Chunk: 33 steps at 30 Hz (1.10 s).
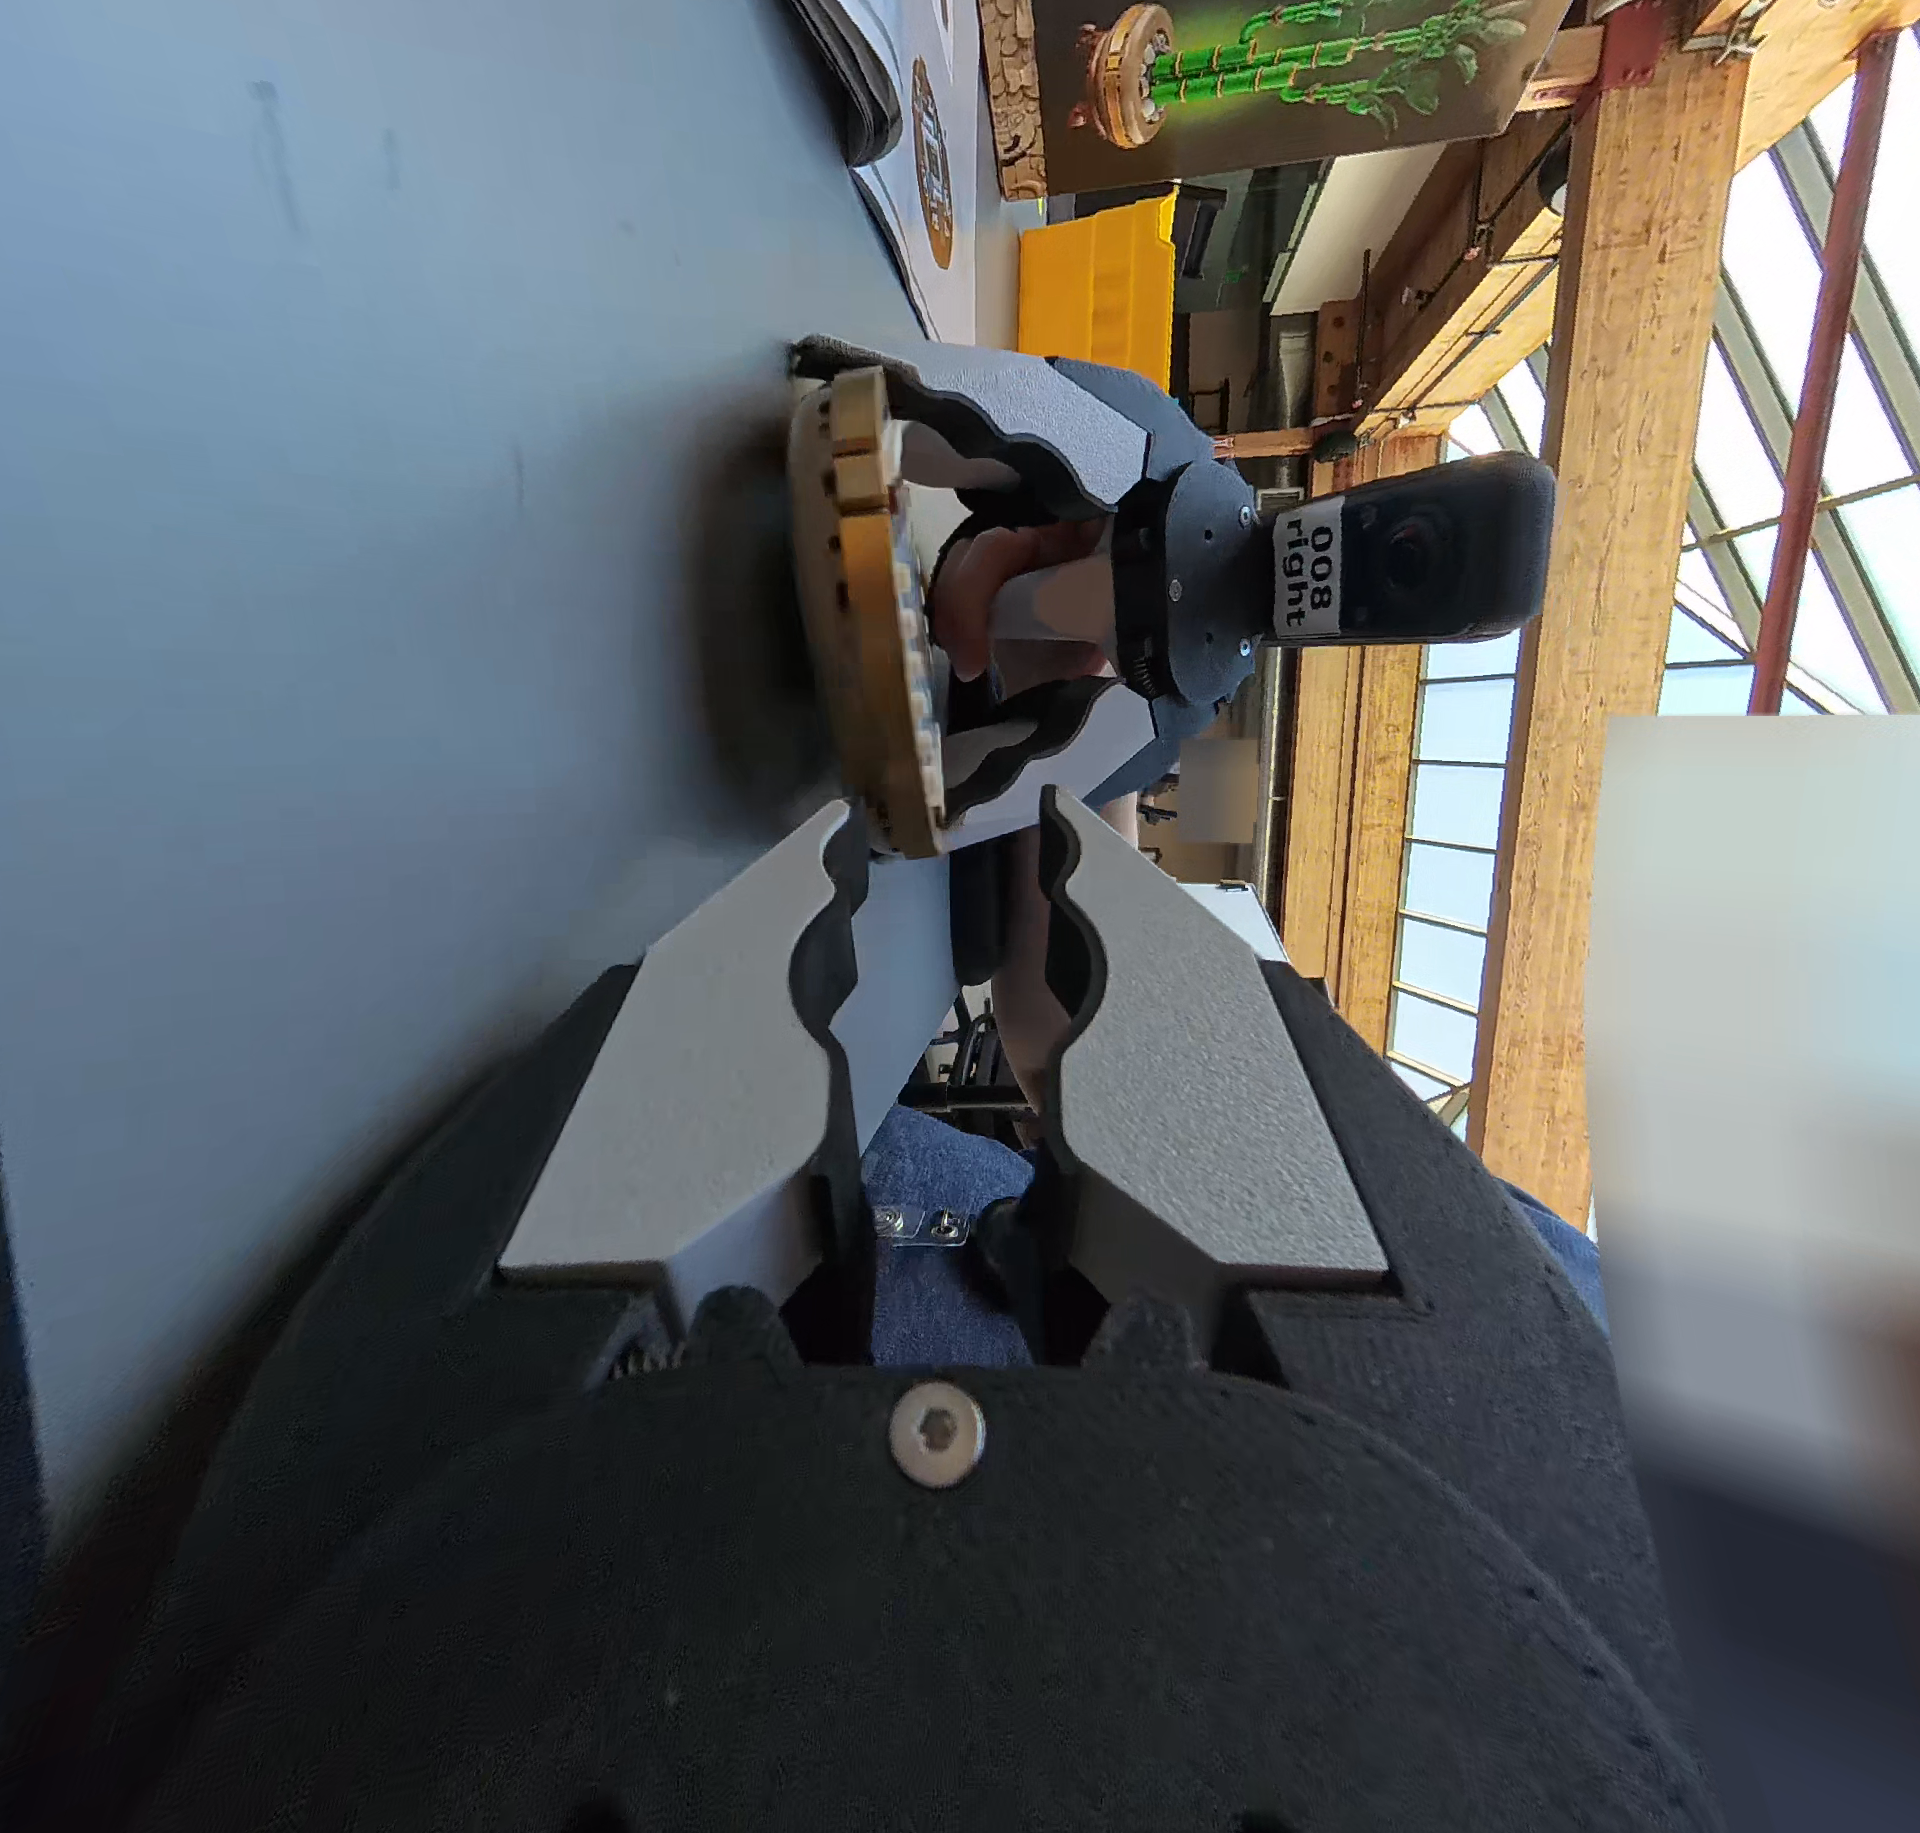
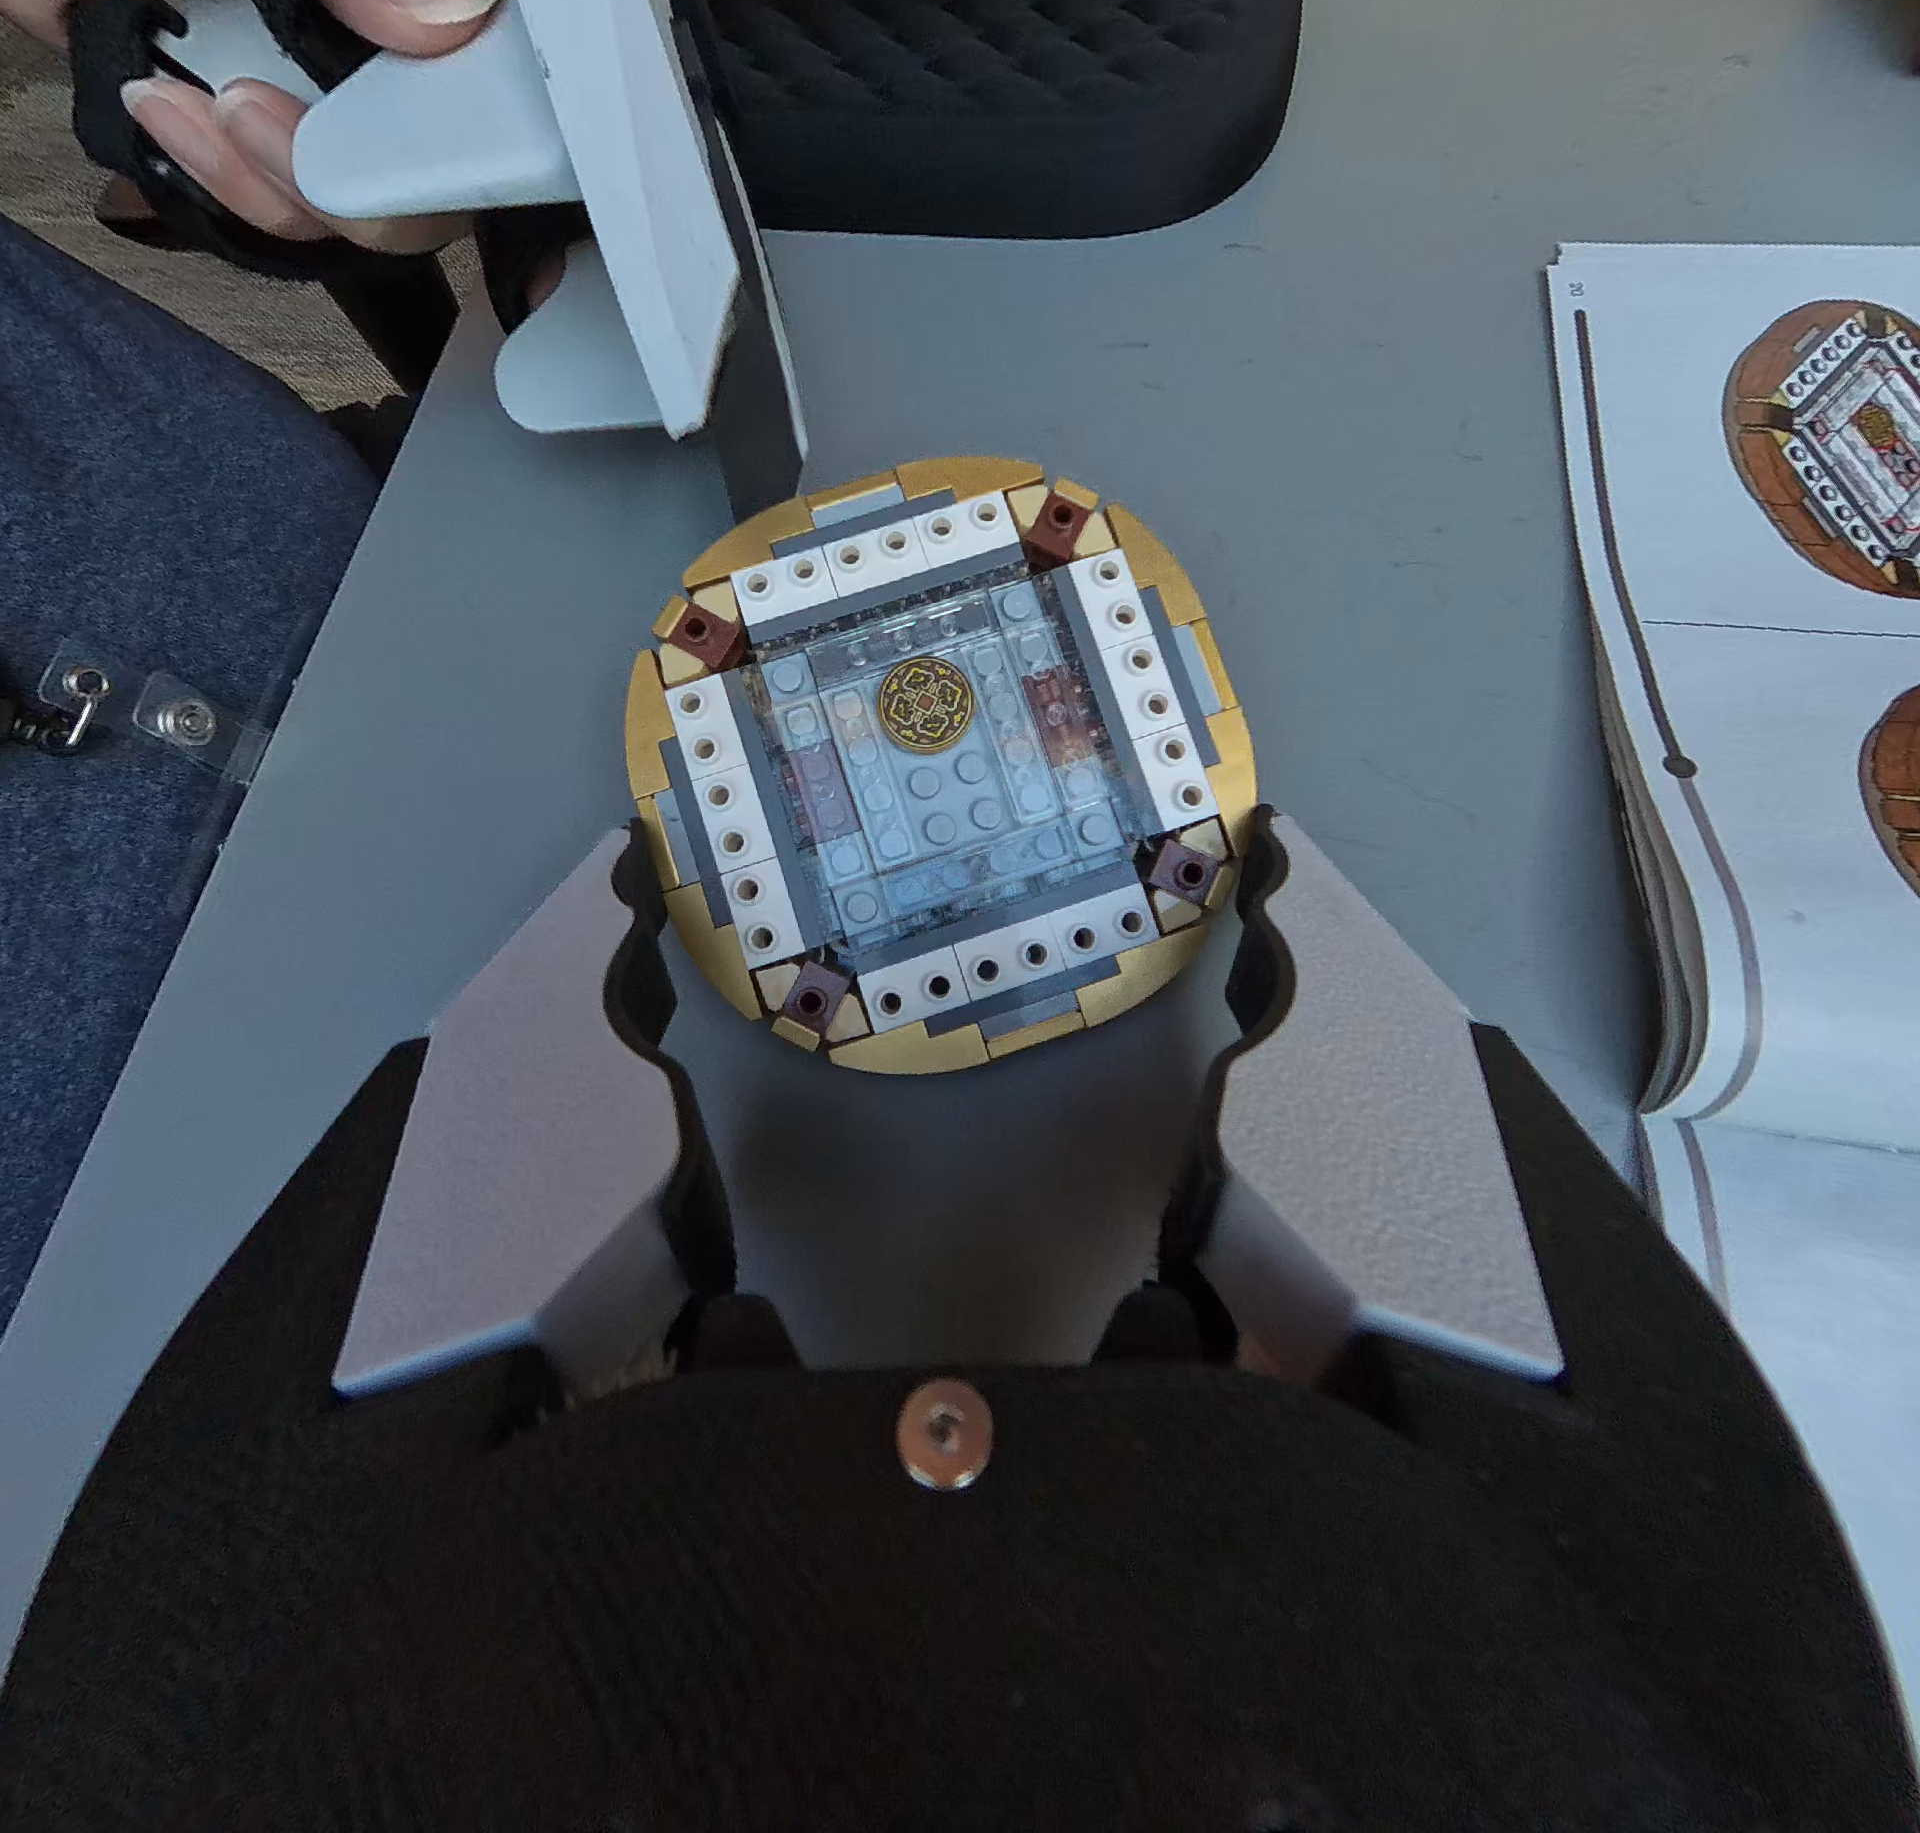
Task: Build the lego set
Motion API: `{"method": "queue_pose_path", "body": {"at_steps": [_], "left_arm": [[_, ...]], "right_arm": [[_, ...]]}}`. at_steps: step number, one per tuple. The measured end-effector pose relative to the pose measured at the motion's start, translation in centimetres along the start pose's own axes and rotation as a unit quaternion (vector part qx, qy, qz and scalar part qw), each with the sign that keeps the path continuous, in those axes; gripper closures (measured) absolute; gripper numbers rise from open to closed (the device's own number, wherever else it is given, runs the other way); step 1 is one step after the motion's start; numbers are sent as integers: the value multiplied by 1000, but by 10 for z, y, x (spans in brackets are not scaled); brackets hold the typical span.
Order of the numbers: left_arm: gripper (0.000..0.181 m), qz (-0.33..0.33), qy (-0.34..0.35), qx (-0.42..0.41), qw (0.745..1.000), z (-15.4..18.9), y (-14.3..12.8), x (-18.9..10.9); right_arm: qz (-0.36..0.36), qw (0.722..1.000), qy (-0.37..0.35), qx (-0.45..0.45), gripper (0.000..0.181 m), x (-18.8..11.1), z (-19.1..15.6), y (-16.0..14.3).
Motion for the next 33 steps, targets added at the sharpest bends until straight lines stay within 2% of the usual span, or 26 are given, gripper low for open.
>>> {"method": "queue_pose_path", "body": {"at_steps": [7, 14, 20, 23, 26, 28, 30, 32, 33], "left_arm": [[155, 24, -5, 0, 1000, 3, 0, -14], [155, 42, -11, 43, 998, 19, 10, -18], [156, 97, -67, 76, 990, 44, 30, -29], [156, 129, -60, 156, 977, 59, 45, -42], [156, 180, -31, 266, 946, 78, 64, -64], [155, 221, 5, 344, 913, 92, 77, -82], [152, 254, 61, 415, 872, 101, 90, -102], [151, 276, 121, 482, 823, 106, 101, -120], [150, 282, 153, 510, 798, 108, 106, -129]], "right_arm": [[-12, 1000, -6, -24, 71, 1, 8, -1], [-4, 999, -8, -33, 73, 3, 10, 2], [122, 992, -44, 4, 74, -33, 14, 17], [202, 974, -105, 14, 90, -67, 29, 29], [288, 942, -174, 11, 112, -104, 43, 39], [310, 926, -216, -6, 141, -124, 47, 39], [322, 908, -264, -39, 169, -141, 46, 40], [319, 888, -323, -72, 181, -154, 48, 40], [312, 880, -347, -86, 181, -157, 49, 39]]}}
Point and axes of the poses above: each gripper's, where its closed fingertips meet, x out along the fingers, y out of its top, z = x × y across the jaws, the point moved 5 cm from there along -x, back along the fingers, and after that the axes turned 6 degrees about z, right-handed, at the moved point
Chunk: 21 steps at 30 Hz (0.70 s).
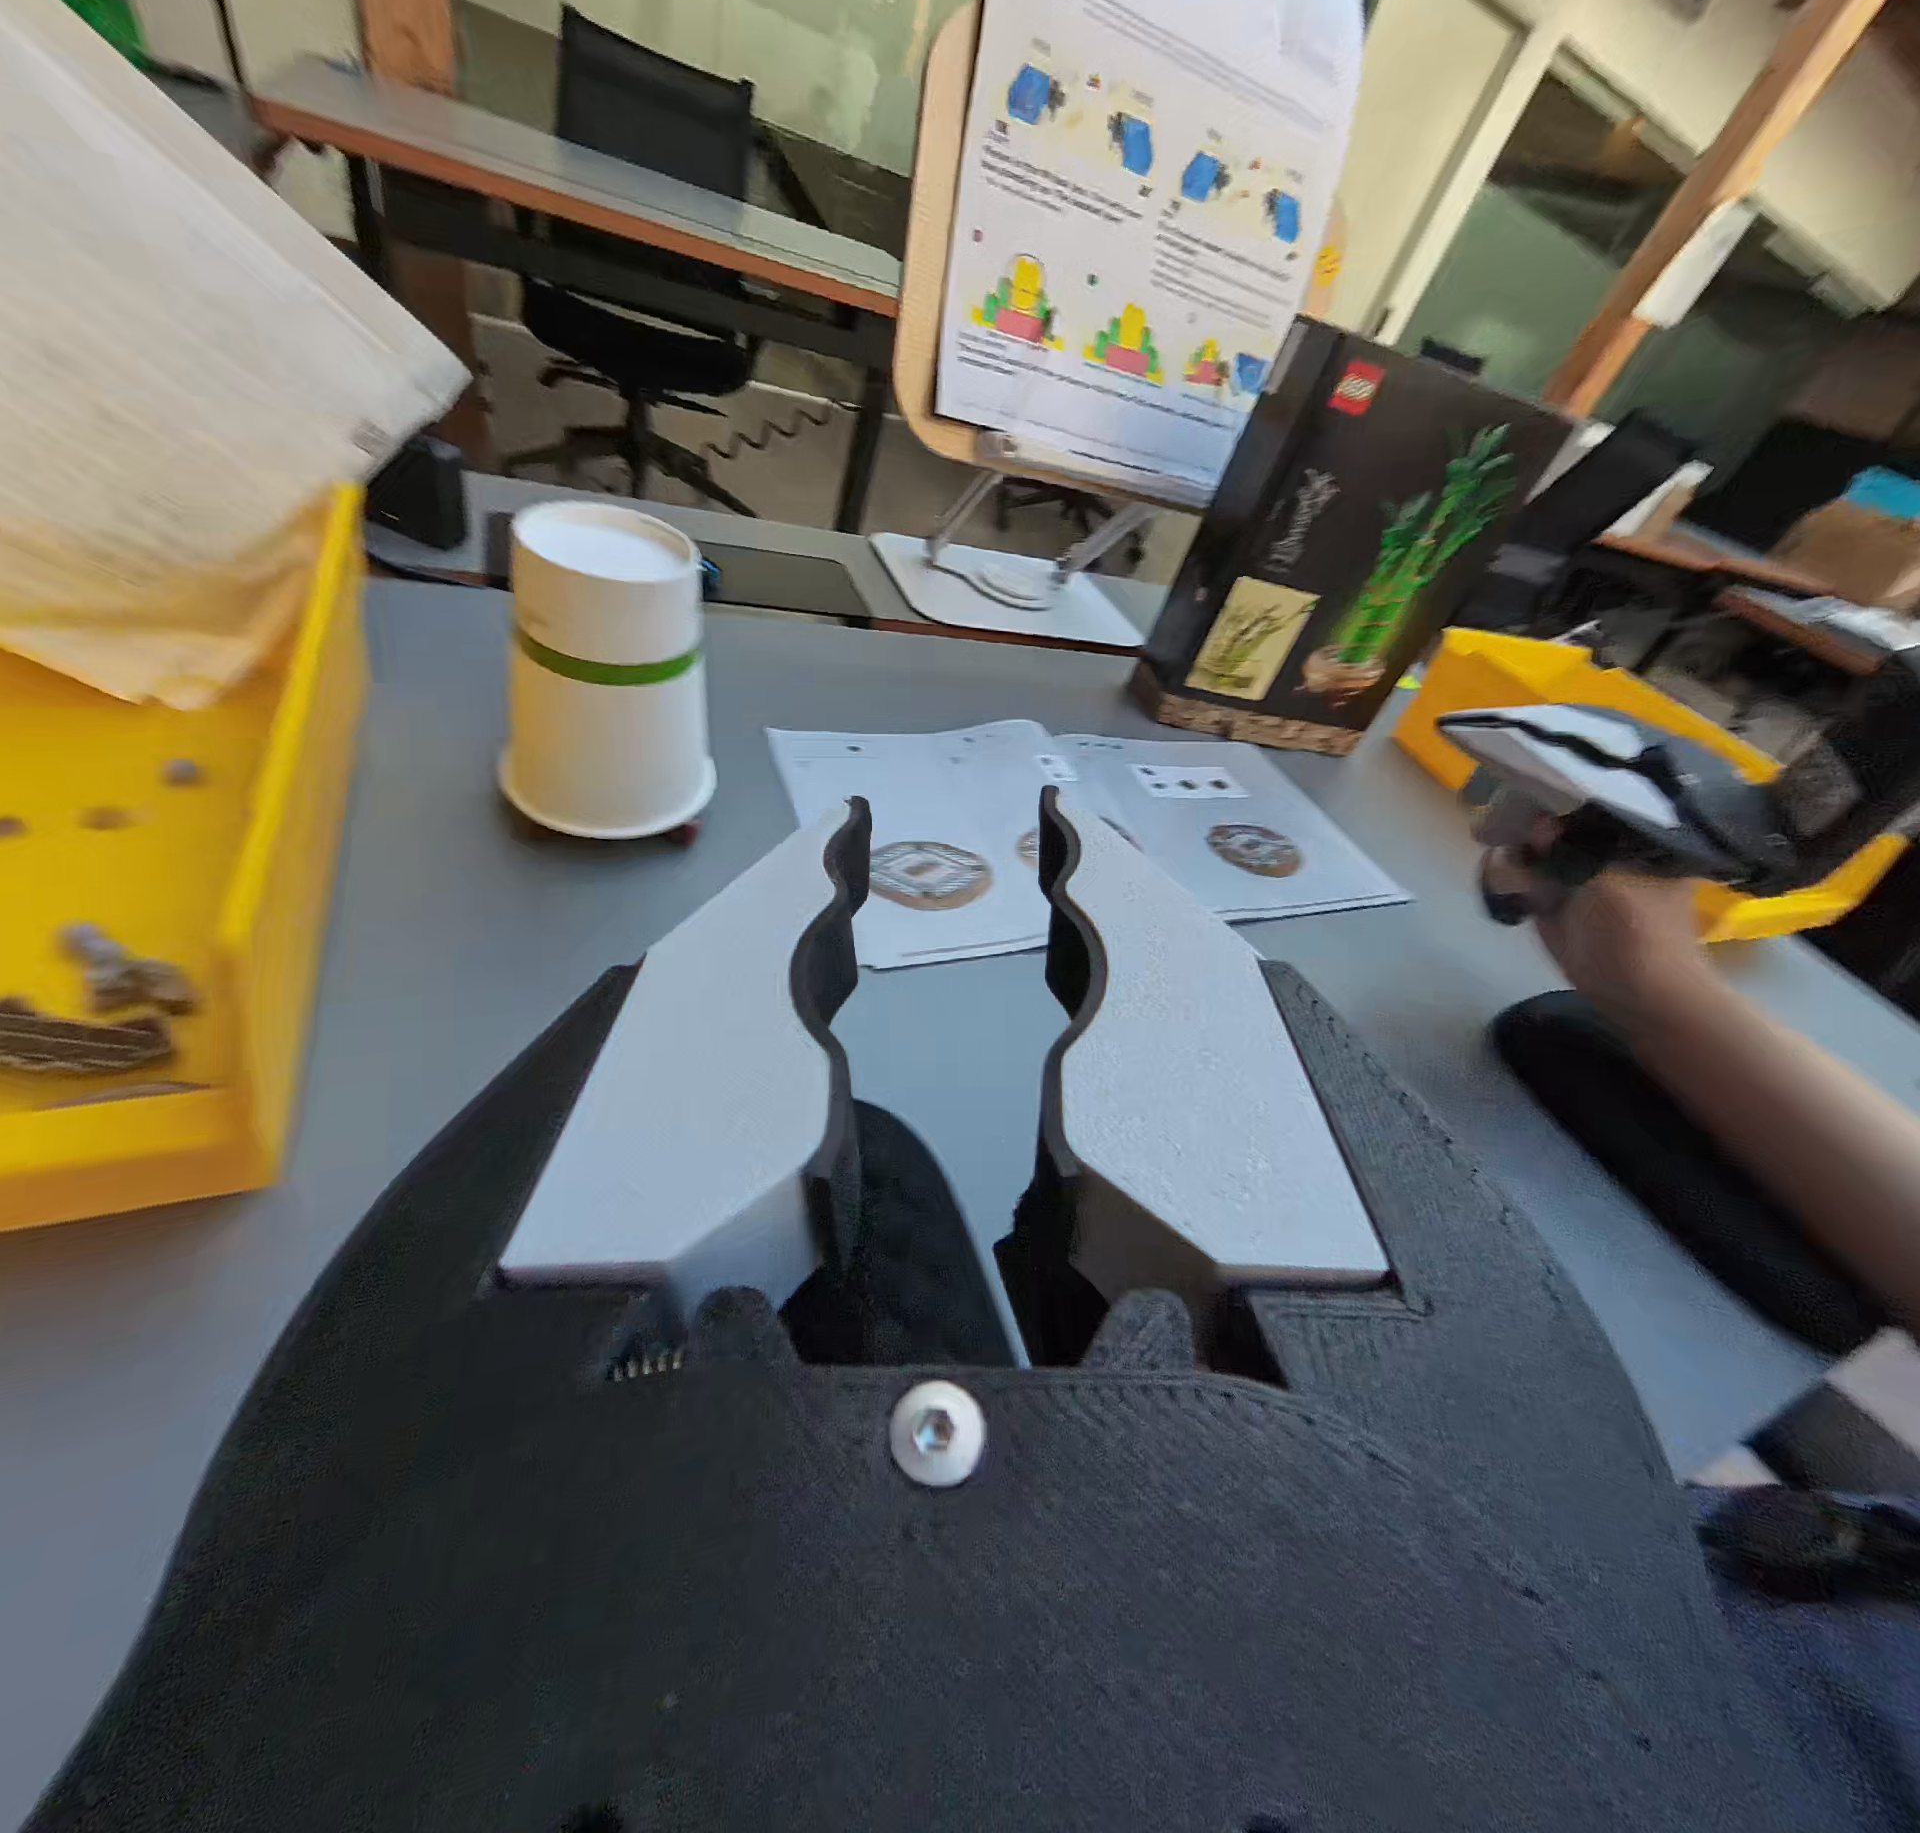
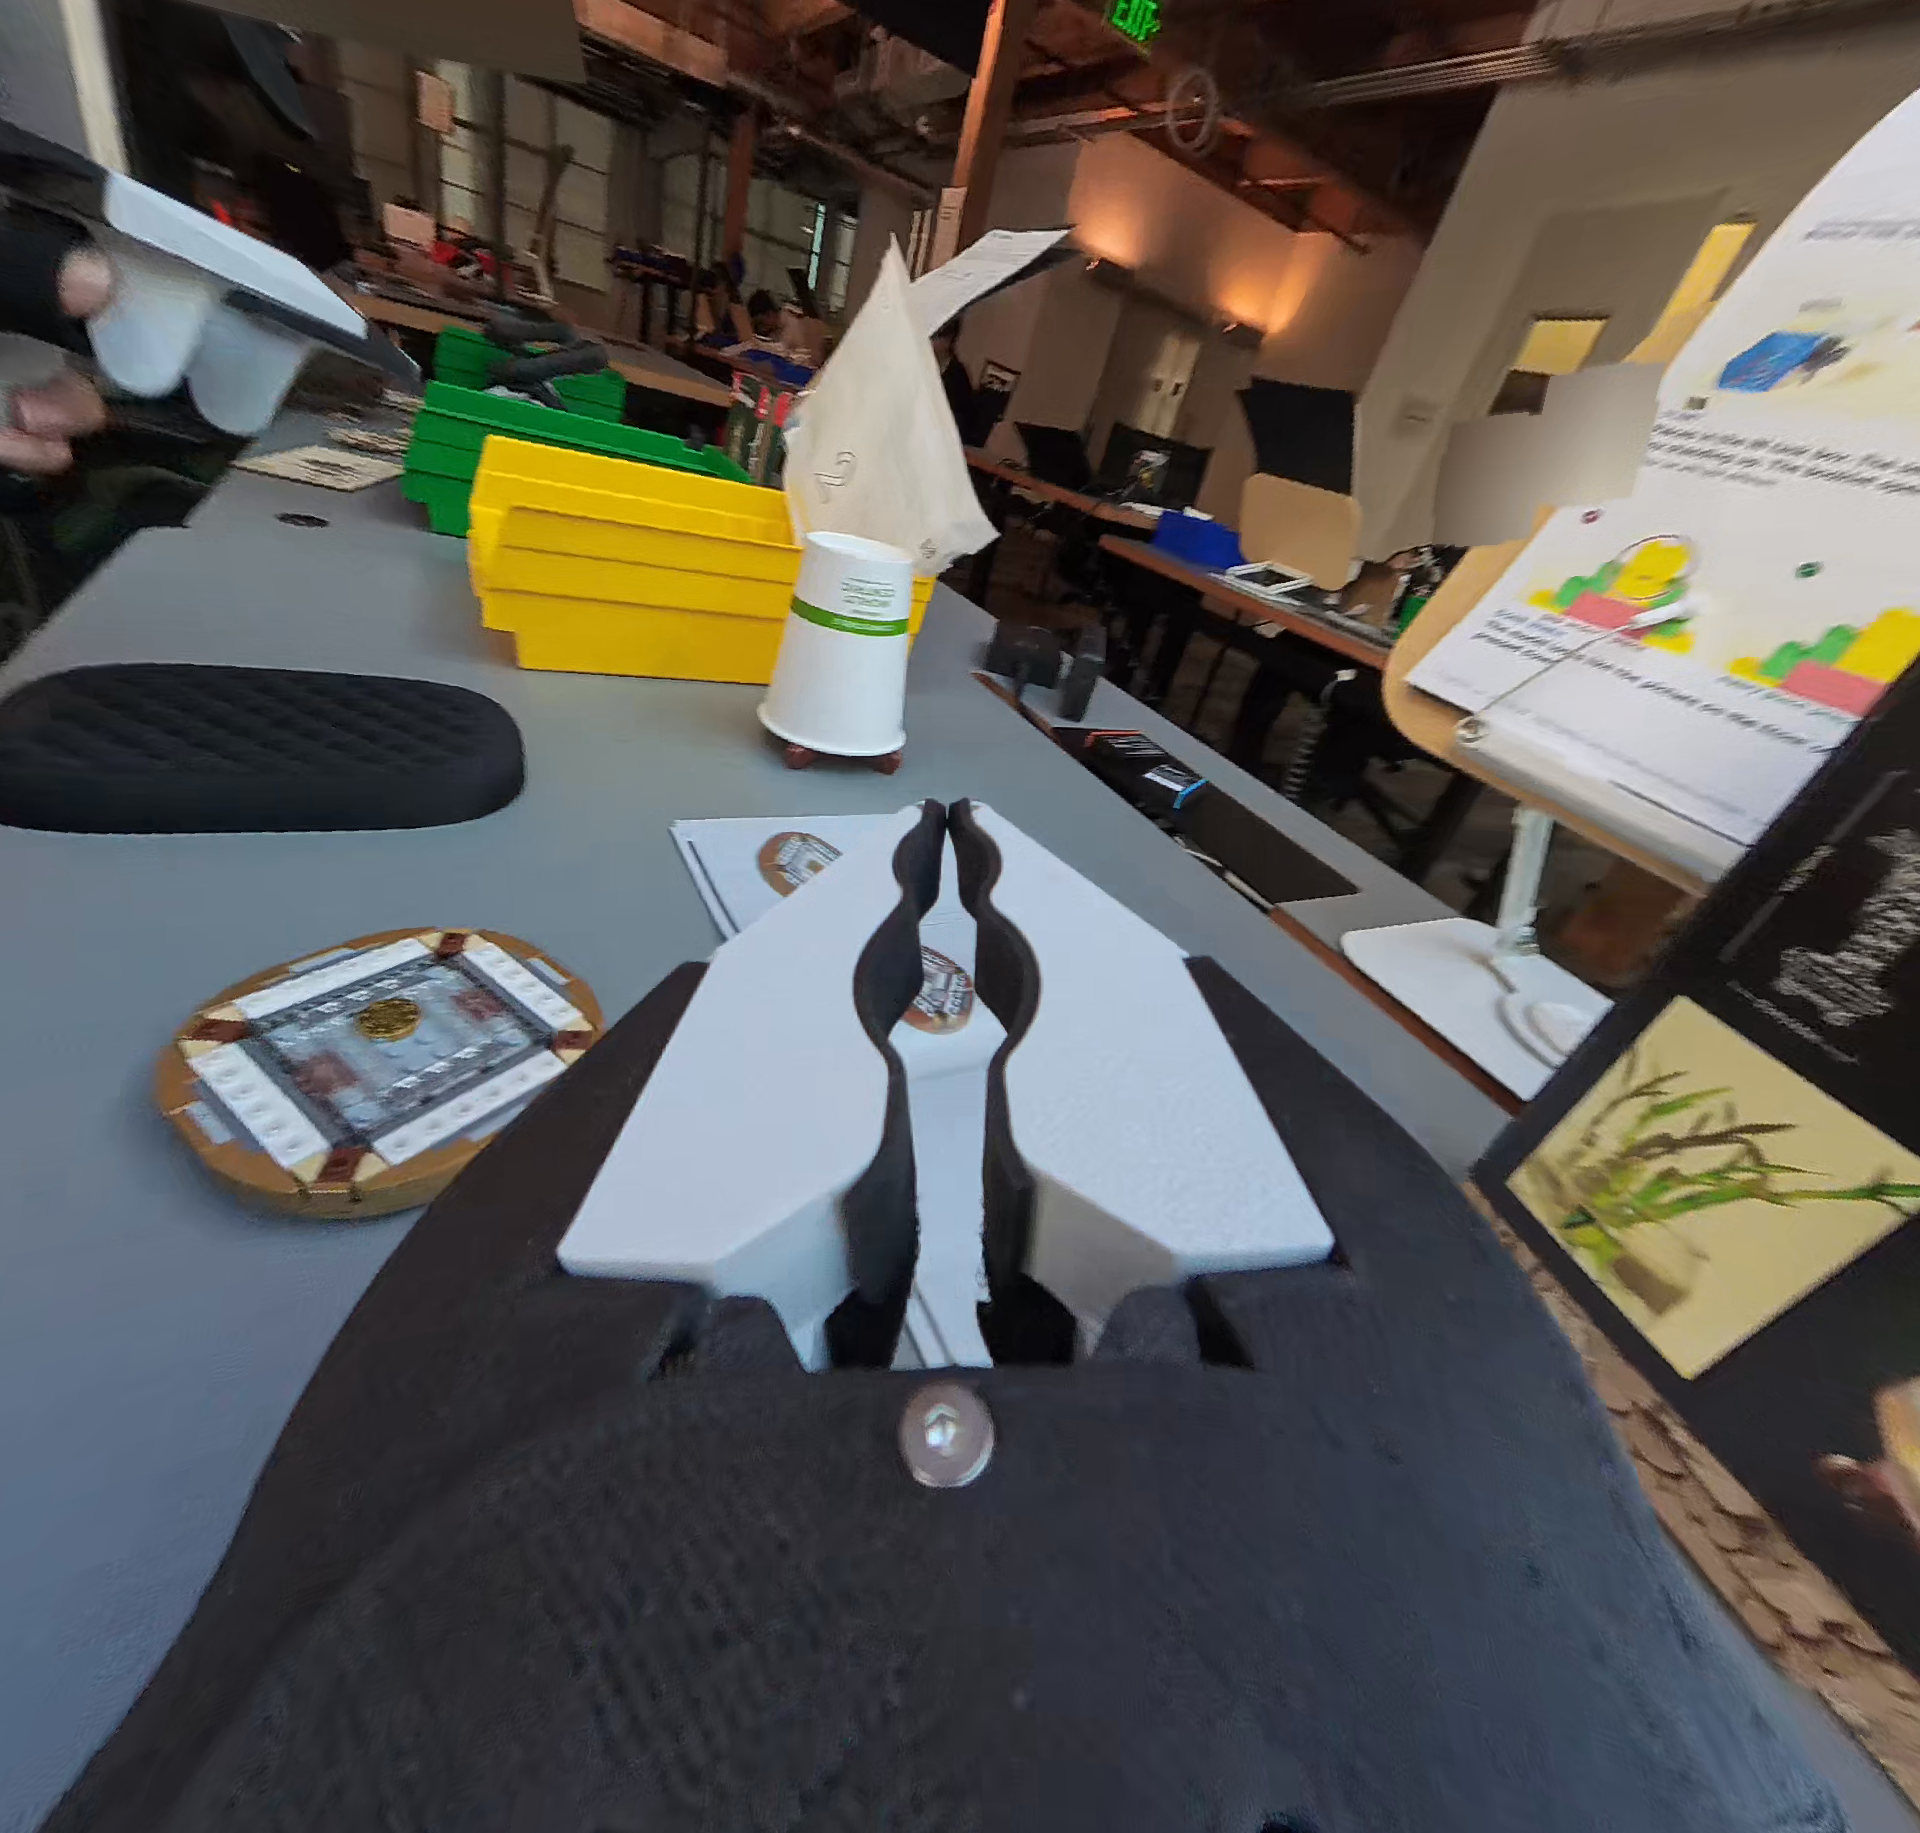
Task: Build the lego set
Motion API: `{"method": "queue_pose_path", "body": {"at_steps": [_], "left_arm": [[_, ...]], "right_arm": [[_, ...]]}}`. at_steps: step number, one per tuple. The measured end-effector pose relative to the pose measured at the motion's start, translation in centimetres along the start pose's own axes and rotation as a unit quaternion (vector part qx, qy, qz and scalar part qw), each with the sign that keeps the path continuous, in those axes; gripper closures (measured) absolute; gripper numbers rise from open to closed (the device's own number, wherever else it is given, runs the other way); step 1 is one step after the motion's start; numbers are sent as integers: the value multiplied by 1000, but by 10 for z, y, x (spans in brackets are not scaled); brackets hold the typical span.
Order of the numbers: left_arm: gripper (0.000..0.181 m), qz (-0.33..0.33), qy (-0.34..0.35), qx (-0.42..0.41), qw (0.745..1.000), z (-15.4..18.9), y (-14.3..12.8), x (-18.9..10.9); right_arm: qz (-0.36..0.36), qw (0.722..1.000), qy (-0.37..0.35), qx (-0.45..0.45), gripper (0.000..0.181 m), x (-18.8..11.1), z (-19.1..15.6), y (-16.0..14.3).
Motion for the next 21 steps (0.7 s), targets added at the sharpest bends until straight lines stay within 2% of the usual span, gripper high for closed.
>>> {"method": "queue_pose_path", "body": {"at_steps": [3, 8, 11, 16, 18, 21], "left_arm": [[148, 12, 56, 79, 995, -21, 16, -11], [142, 49, 95, 105, 989, -59, 37, -28], [143, 47, 130, 137, 981, -89, 47, -40], [141, 29, 208, 222, 952, -140, 62, -54], [142, 3, 207, 223, 953, -158, 64, -47], [145, -72, 177, 190, 963, -190, 60, -24]], "right_arm": [[-42, 999, -17, -28, 181, 1, 4, -11], [-81, 993, -39, -75, 181, 5, 2, -24], [-98, 988, -56, -109, 181, 6, 2, -29], [-113, 984, -77, -113, 181, 5, 6, -36], [-114, 984, -82, -112, 181, 4, 8, -38], [-114, 983, -95, -112, 181, 1, 11, -39]]}}
Point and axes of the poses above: each gripper's, where its closed fingertips meet, x out along the fingers, y out of its top, z = x × y across the jaws, the point moved 5 cm from there along -x, back along the fingers, and after that the axes turned 6 degrees about z, right-handed, at the moved point
